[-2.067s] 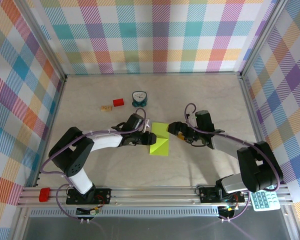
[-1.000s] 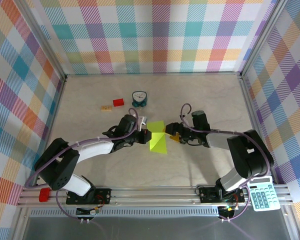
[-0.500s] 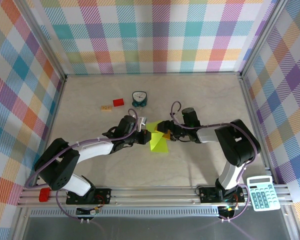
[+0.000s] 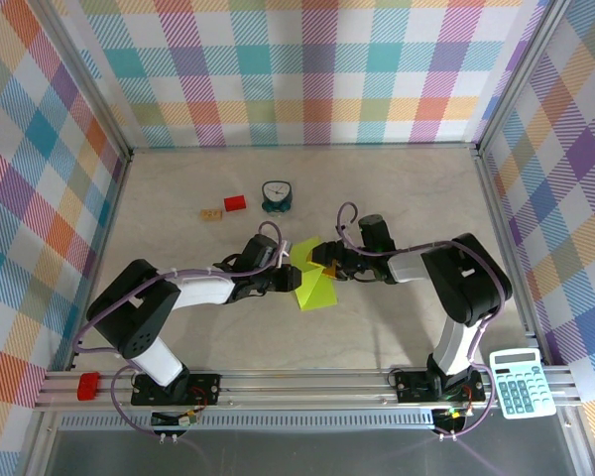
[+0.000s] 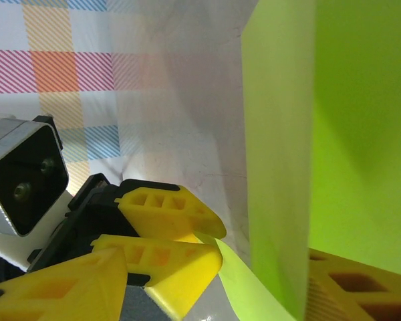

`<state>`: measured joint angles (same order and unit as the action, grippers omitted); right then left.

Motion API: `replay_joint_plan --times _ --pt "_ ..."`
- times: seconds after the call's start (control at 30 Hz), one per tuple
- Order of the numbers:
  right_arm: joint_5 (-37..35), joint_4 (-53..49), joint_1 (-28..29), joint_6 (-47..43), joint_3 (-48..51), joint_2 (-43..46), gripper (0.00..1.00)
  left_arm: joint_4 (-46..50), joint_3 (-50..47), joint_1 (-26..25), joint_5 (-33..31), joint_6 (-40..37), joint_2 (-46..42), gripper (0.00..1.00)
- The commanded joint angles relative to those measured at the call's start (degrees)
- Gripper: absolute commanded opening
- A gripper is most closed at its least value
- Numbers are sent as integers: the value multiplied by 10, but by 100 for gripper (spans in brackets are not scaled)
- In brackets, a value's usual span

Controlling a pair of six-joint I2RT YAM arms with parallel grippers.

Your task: Fold a paper plane with a square sheet of paper (fold left side to right side)

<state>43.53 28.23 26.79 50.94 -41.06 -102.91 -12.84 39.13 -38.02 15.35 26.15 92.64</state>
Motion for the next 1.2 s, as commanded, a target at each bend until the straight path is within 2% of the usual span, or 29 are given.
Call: replay_joint_plan --times 0.0,0.17,0.3,0.5,0.57,0.9,1.0,1.17 --pt "-3 -6 7 -12 -10 -10 57 -8 2 8 -1 3 4 26" --pt "-10 -27 12 -25 -15 -18 44 -8 2 8 -2 4 3 28" --pt "-19 -56 13 -42 -20 -19 28 -10 -3 9 -4 4 -6 29" --pt "-33 -79 13 -59 -24 -1 5 -6 -12 16 -7 6 -45 36" --pt "-42 -89 13 -70 -26 10 0 2 -14 21 -8 4 -68 40" --pt "-65 -101 -10 -107 -27 82 0 28 -48 57 -16 -9 -236 64" --pt "-61 -99 -21 -110 -25 102 0 9 -70 64 -16 -9 -296 75" --pt "-52 -90 -43 -106 -20 135 0 -20 -107 79 -22 13 -385 100"
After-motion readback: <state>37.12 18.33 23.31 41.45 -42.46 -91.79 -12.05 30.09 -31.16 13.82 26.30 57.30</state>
